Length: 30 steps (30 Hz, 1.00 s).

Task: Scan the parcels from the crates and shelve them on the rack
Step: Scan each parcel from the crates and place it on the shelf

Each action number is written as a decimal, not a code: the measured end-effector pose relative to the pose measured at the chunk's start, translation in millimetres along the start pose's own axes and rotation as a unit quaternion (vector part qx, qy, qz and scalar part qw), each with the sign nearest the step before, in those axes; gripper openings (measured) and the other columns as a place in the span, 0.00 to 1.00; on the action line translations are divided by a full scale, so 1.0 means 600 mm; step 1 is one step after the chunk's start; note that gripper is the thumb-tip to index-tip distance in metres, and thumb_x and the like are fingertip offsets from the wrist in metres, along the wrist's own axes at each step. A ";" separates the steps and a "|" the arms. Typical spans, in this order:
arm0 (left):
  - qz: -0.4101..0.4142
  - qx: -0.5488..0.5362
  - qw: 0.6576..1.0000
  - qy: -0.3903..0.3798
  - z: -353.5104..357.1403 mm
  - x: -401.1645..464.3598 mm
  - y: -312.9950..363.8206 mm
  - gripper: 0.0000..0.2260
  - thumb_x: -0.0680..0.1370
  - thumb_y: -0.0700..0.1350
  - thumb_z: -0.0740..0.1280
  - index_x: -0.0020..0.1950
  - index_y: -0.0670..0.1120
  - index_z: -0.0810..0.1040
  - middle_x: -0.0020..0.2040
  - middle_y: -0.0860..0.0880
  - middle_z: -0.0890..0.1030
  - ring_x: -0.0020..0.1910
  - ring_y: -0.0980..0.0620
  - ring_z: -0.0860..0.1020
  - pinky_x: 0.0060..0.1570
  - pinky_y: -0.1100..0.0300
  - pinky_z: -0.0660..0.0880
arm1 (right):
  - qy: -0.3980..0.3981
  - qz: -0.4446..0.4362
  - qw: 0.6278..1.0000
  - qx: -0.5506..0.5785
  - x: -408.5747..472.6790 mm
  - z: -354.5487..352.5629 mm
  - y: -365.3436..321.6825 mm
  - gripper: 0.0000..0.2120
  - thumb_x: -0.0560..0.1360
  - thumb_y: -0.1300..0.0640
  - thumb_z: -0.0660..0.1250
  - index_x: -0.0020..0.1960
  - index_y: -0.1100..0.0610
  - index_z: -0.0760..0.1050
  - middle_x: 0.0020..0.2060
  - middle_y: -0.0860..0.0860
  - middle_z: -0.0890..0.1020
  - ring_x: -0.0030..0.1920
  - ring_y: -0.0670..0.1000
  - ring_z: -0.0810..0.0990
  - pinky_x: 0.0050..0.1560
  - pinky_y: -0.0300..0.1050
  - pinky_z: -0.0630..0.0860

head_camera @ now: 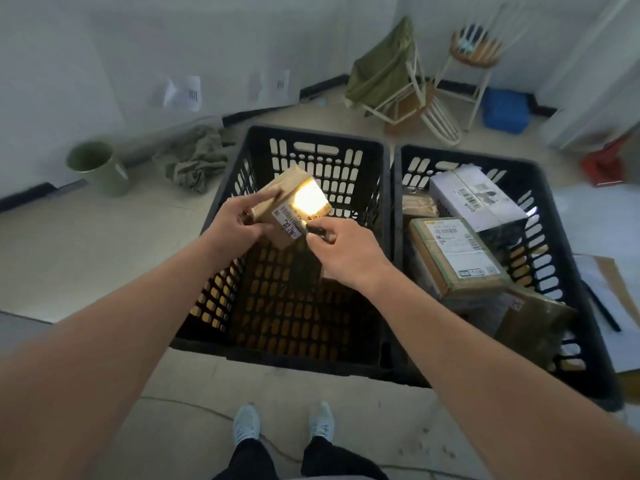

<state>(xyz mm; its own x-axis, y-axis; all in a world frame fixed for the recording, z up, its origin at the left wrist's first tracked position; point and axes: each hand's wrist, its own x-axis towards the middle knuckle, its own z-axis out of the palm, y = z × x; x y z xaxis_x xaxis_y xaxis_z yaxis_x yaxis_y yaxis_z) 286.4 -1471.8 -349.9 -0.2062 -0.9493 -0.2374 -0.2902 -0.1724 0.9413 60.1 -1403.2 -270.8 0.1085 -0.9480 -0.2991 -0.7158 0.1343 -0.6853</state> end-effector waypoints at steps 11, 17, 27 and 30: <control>0.129 0.014 0.991 0.044 -0.045 -0.035 0.122 0.32 0.78 0.27 0.69 0.65 0.64 0.83 0.72 0.50 0.70 0.72 0.40 0.73 0.63 0.49 0.81 | 0.061 -0.055 0.996 -0.018 -0.084 -0.071 -0.091 0.19 0.85 0.46 0.66 0.75 0.43 0.76 0.60 0.50 0.82 0.48 0.49 0.83 0.53 0.54 0.85; 0.158 -0.013 0.986 0.058 -0.068 -0.061 0.162 0.34 0.77 0.26 0.69 0.60 0.67 0.84 0.67 0.57 0.73 0.67 0.43 0.77 0.54 0.59 0.83 | 0.063 -0.058 0.996 -0.019 -0.114 -0.078 -0.125 0.18 0.84 0.46 0.66 0.73 0.42 0.78 0.53 0.45 0.82 0.41 0.45 0.79 0.43 0.42 0.78; 0.120 -0.195 0.973 -0.020 -0.128 -0.116 0.222 0.36 0.76 0.26 0.69 0.73 0.63 0.76 0.67 0.39 0.78 0.64 0.39 0.81 0.55 0.49 0.84 | 0.278 -0.074 0.951 0.113 -0.101 -0.043 -0.189 0.17 0.86 0.46 0.64 0.73 0.46 0.77 0.61 0.46 0.85 0.57 0.47 0.83 0.54 0.38 0.77; 0.108 -0.242 0.963 -0.046 -0.153 -0.132 0.240 0.39 0.72 0.30 0.72 0.75 0.64 0.74 0.62 0.39 0.84 0.60 0.41 0.84 0.54 0.49 0.84 | 0.327 -0.074 0.924 0.184 -0.086 -0.029 -0.222 0.19 0.87 0.46 0.63 0.76 0.46 0.74 0.72 0.48 0.79 0.70 0.53 0.79 0.73 0.56 0.75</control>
<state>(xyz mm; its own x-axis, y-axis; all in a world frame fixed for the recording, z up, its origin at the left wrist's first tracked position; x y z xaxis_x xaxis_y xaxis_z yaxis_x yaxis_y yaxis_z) 346.9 -1445.7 -173.8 -0.3010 -0.9533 -0.0227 0.2338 -0.0969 0.9674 137.8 -1377.4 -152.8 -0.3396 -0.9194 0.1986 -0.4302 -0.0359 -0.9020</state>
